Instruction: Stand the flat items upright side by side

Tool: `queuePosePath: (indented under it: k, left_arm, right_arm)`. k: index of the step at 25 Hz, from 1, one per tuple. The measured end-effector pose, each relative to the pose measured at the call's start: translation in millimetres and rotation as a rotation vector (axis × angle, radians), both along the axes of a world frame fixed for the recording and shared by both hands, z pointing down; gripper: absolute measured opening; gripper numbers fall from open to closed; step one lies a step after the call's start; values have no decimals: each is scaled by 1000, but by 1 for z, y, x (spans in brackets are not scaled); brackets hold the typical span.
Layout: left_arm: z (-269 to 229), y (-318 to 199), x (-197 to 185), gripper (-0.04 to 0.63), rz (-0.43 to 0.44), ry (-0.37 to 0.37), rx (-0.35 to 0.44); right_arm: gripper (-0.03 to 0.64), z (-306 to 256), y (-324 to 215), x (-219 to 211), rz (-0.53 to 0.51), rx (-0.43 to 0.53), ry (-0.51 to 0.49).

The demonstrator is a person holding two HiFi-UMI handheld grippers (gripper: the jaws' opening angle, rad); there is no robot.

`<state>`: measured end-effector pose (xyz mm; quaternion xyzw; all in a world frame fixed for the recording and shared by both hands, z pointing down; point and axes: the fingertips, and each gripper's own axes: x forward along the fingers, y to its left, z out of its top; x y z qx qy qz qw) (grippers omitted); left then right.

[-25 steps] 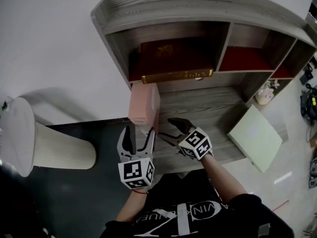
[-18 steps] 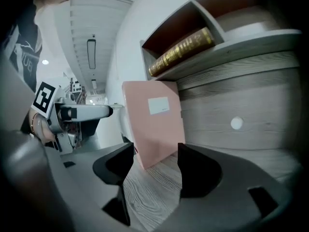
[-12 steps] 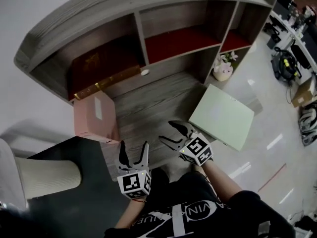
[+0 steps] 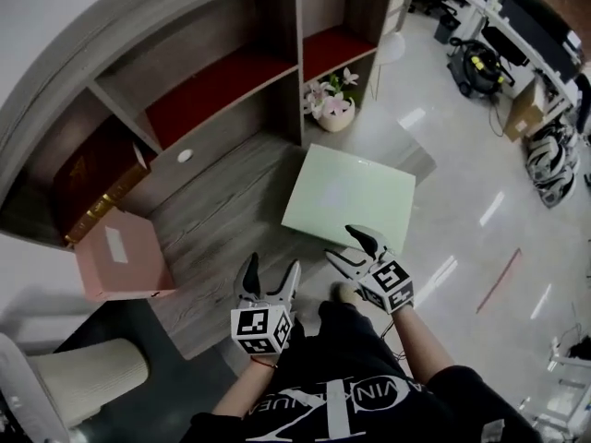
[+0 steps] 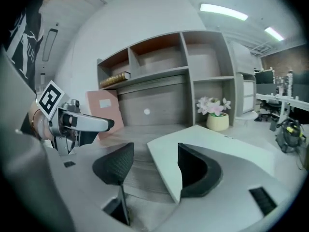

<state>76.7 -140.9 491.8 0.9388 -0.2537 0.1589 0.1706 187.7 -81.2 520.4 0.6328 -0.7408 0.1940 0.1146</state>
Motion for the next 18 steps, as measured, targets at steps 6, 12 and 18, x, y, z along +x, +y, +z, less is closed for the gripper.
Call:
queuePosePath:
  k: [6, 12, 18]
  left_arm:
    - [19, 42, 62, 353, 154, 14, -98]
    - [43, 84, 104, 353, 180, 86, -353]
    - [72, 121, 137, 353, 177, 173, -606]
  right_arm:
    - [293, 16, 56, 50, 164, -40, 2]
    - [287, 29, 105, 83, 283, -82, -4]
    - [270, 40, 125, 101, 328, -94, -24]
